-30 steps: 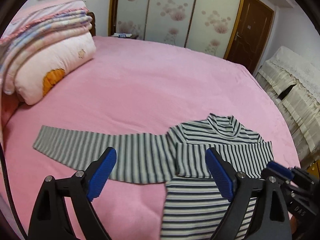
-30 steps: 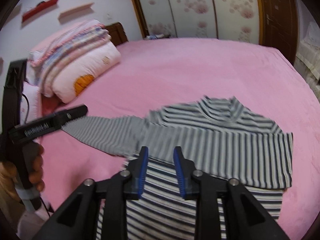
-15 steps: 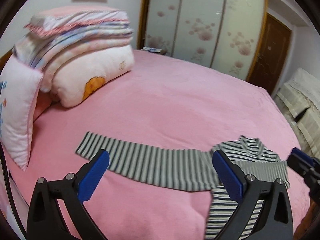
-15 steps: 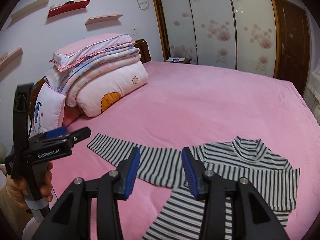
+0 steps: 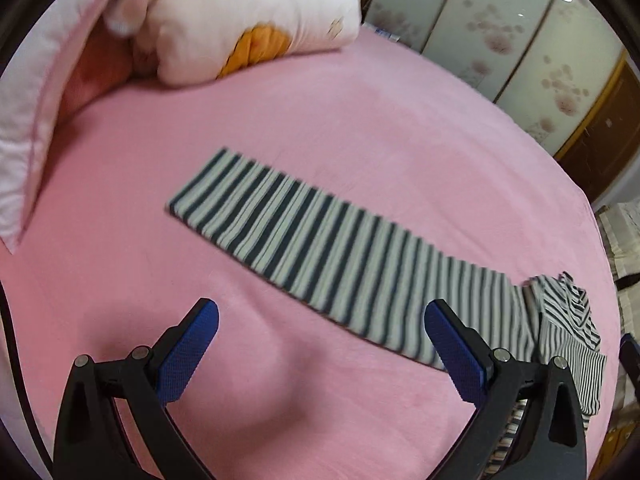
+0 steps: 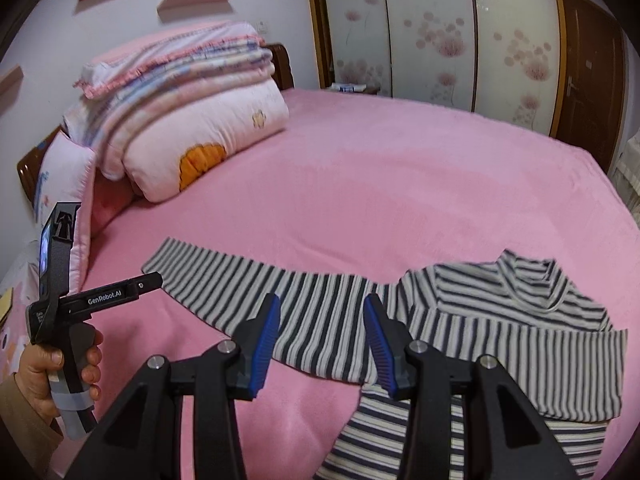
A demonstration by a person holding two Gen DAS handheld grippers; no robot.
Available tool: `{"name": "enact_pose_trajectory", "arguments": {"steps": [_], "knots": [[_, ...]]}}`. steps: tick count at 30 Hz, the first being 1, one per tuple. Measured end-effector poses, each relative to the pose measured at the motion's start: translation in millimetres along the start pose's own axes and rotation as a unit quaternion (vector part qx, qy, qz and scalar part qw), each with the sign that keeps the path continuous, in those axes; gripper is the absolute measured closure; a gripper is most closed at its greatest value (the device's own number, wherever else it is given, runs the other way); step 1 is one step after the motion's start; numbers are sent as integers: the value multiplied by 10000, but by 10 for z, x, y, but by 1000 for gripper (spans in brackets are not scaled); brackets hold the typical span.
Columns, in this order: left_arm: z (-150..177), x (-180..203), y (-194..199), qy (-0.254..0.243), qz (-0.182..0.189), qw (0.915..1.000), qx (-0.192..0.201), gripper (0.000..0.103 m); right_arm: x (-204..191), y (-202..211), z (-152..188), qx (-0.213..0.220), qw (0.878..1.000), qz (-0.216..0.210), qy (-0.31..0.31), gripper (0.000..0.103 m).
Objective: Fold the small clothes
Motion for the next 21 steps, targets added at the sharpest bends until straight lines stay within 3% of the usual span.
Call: {"name": "enact_pose_trajectory", "arguments": {"steps": [5, 10, 18, 20, 21], "knots": [[-56, -374, -385, 720, 277, 9966, -275, 2, -117, -326, 78, -229, 9997, -12, -4, 60], [-169, -572, -621, 1344, 615, 9886, -268, 5, -233, -579, 193, -382, 9992, -114, 59, 60], [-164, -705, -989, 1615, 330, 9863, -38, 6, -187, -776, 271, -492, 9987, -112, 97, 60], [-203, -670, -1018, 1564, 322, 9870, 157, 17, -152, -797, 277, -505, 9986, -89, 91, 60], [-213, -654, -1029, 1547, 319, 9872, 210, 41, -132, -806, 278, -513, 9986, -86, 83, 60]]}}
Point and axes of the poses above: each gripper's, at about its wrist camera, not at the fingertips, and y roughly against the way its jaws point, x to its right, z to its underside, the point moved 4 cm from there along -y, roughly the way its jaws point, and after that the axes turned 10 degrees about z, right-handed, at the moved point
